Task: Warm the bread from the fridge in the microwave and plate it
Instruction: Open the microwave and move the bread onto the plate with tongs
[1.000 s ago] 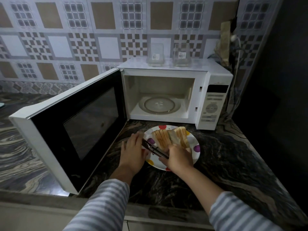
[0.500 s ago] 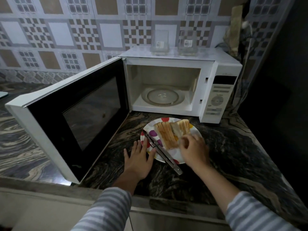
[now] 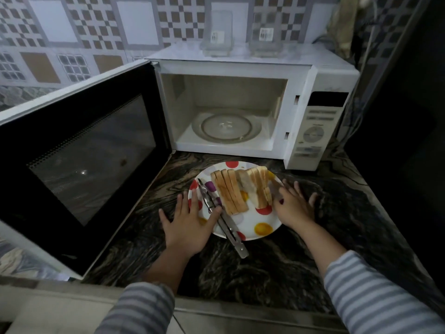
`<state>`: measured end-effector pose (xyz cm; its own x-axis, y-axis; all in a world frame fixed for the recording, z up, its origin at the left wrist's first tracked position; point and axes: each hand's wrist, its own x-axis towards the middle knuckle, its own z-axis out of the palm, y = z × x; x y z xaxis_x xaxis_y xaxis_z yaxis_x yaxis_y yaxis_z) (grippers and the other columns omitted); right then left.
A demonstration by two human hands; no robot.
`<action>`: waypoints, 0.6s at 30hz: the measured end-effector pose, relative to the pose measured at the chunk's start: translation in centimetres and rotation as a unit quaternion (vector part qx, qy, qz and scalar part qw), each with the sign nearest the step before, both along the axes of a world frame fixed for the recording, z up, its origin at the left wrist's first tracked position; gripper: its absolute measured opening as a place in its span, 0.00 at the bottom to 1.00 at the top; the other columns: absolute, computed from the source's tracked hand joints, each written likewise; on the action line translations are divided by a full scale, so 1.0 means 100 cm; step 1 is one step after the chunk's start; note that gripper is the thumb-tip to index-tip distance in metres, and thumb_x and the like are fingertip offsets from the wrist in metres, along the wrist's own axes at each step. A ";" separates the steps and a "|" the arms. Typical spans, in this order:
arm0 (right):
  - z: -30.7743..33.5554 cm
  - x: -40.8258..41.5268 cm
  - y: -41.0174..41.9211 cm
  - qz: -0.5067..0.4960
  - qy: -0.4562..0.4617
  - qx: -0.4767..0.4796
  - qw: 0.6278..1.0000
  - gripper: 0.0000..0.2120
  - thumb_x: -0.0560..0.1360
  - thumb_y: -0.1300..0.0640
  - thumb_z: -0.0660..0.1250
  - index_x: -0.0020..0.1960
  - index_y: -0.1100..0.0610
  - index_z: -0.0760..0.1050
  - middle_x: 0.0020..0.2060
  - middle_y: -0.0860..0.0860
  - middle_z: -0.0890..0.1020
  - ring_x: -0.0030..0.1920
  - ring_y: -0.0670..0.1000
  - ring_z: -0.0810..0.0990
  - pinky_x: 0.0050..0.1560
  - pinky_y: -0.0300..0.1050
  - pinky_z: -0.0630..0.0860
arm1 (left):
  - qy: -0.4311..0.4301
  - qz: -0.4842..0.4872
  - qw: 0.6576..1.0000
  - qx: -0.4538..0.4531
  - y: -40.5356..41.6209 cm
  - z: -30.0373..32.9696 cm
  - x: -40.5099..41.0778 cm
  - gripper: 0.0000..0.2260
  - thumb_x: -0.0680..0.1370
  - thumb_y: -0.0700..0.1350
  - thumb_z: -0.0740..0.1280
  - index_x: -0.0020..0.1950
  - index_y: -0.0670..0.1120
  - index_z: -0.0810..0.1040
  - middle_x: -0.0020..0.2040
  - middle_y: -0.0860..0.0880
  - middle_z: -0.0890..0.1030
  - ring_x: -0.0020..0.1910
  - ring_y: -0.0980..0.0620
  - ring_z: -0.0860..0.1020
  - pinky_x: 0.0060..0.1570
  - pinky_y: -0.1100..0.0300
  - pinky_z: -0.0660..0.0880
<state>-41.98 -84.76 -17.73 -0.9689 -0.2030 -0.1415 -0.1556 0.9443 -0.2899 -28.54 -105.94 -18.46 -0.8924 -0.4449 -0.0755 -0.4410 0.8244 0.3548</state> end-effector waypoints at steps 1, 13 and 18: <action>-0.001 0.000 0.001 0.001 0.007 -0.012 1.000 0.21 0.81 0.49 0.49 0.73 0.45 0.62 0.77 0.43 0.52 0.78 0.48 0.43 0.73 0.65 0.36 | 0.001 0.000 1.000 0.001 -0.001 -0.001 -0.001 0.39 0.72 0.74 0.40 0.77 0.56 0.37 0.79 0.54 0.42 0.77 0.56 0.38 0.71 0.38 0.33; 0.006 0.044 0.003 -0.131 -0.047 -0.390 0.910 0.22 0.76 0.58 0.68 0.70 0.55 0.71 0.53 0.49 0.79 0.50 0.51 0.80 0.54 0.50 0.78 | 0.178 0.010 0.951 0.253 -0.009 0.004 0.010 0.29 0.78 0.59 0.61 0.77 0.54 0.57 0.76 0.51 0.59 0.76 0.52 0.57 0.74 0.54 0.50; 0.014 0.071 0.009 -0.167 -0.113 -0.519 0.831 0.25 0.74 0.66 0.69 0.67 0.50 0.72 0.56 0.53 0.80 0.49 0.49 0.80 0.39 0.40 0.78 | 0.230 0.033 0.857 0.459 -0.012 0.006 0.035 0.30 0.74 0.51 0.71 0.74 0.48 0.67 0.70 0.51 0.68 0.69 0.53 0.69 0.69 0.57 0.66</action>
<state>-34.85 -83.86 -16.34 -0.9681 -0.0555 -0.2442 0.2340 0.1474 -0.9610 -25.01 -107.13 -17.86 -0.8971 -0.4365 -0.0678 -0.1152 0.0828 0.9899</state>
